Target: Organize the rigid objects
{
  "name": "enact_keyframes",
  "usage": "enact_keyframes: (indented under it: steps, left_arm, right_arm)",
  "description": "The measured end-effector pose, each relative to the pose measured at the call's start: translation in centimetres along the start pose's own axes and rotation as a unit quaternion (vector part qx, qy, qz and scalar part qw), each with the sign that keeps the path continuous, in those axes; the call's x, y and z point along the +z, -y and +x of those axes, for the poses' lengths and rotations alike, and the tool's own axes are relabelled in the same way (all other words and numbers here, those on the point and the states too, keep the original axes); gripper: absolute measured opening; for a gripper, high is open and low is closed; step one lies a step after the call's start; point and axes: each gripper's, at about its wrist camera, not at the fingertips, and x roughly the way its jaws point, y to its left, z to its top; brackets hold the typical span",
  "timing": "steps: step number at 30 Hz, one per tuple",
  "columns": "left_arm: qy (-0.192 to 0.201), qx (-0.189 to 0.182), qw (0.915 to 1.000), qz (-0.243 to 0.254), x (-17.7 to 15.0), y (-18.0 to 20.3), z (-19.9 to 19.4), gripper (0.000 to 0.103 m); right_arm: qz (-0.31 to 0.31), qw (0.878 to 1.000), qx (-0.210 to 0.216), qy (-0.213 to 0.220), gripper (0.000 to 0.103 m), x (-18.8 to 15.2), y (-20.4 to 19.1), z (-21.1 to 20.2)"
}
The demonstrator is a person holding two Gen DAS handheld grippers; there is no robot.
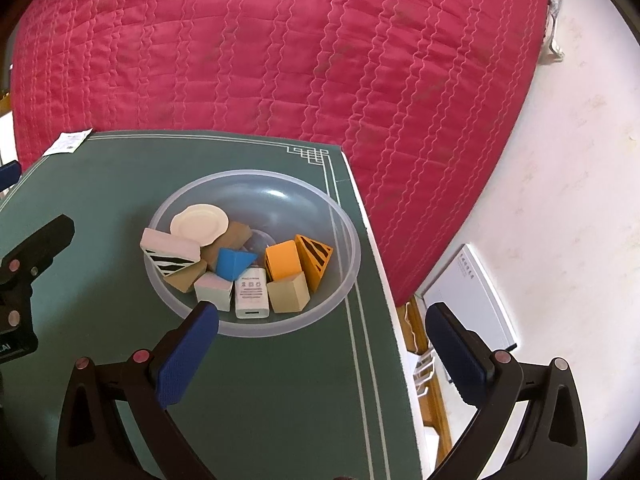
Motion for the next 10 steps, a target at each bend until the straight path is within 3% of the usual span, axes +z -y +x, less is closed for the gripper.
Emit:
enact_keyframes:
  steps: [10]
  left_arm:
    - [-0.006,0.008,0.9999,0.003,-0.02,-0.02,0.49,0.102]
  right_arm:
    - [0.001,1.000,0.006,-0.001,0.103,-0.11,-0.26,0.22]
